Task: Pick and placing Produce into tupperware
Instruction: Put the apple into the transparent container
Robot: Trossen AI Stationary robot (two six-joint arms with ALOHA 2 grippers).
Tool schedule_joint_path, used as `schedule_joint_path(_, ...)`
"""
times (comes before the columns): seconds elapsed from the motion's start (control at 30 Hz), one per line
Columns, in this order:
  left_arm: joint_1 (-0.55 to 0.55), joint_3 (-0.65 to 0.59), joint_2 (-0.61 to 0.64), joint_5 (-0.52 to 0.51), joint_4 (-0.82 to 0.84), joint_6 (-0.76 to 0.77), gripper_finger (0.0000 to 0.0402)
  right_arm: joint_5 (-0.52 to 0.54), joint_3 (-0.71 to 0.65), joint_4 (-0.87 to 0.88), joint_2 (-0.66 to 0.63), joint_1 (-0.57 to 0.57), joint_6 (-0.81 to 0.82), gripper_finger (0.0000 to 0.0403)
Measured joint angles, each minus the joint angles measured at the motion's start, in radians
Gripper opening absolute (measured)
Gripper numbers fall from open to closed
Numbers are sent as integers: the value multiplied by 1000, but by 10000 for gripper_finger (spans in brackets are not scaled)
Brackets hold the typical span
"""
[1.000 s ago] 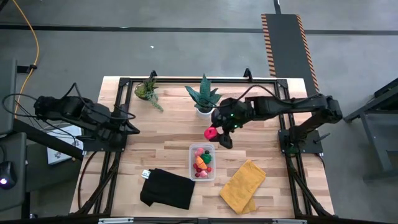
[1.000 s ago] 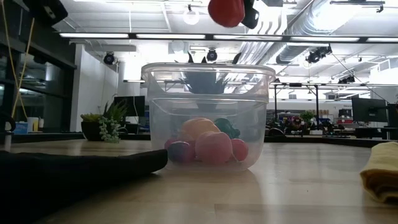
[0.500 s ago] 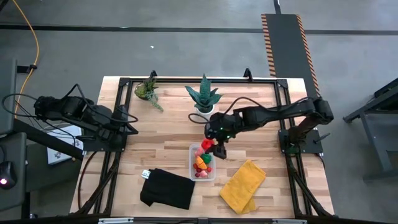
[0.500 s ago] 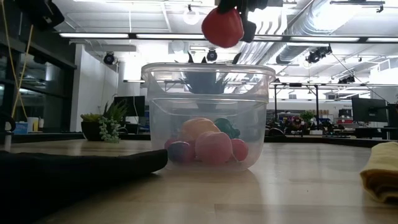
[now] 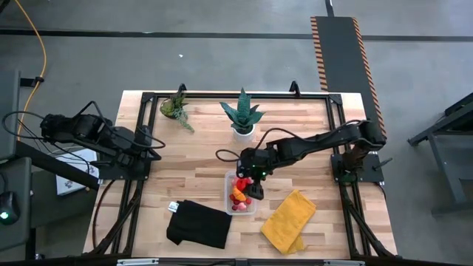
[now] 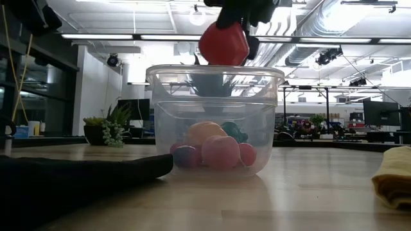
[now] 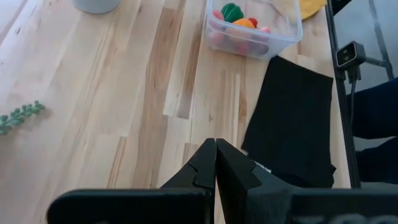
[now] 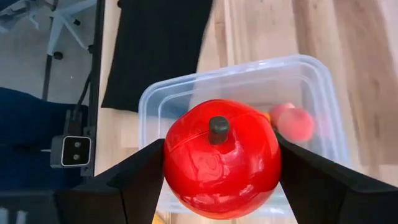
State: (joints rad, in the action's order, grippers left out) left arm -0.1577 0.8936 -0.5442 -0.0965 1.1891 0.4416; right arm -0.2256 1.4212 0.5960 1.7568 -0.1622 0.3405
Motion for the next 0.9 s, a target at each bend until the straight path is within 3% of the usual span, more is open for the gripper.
schedule_joint_path(0.9, 0, 0, 7, 26, 57, 0, 1, -26, -1, -92, 79, -6, -25, 273)
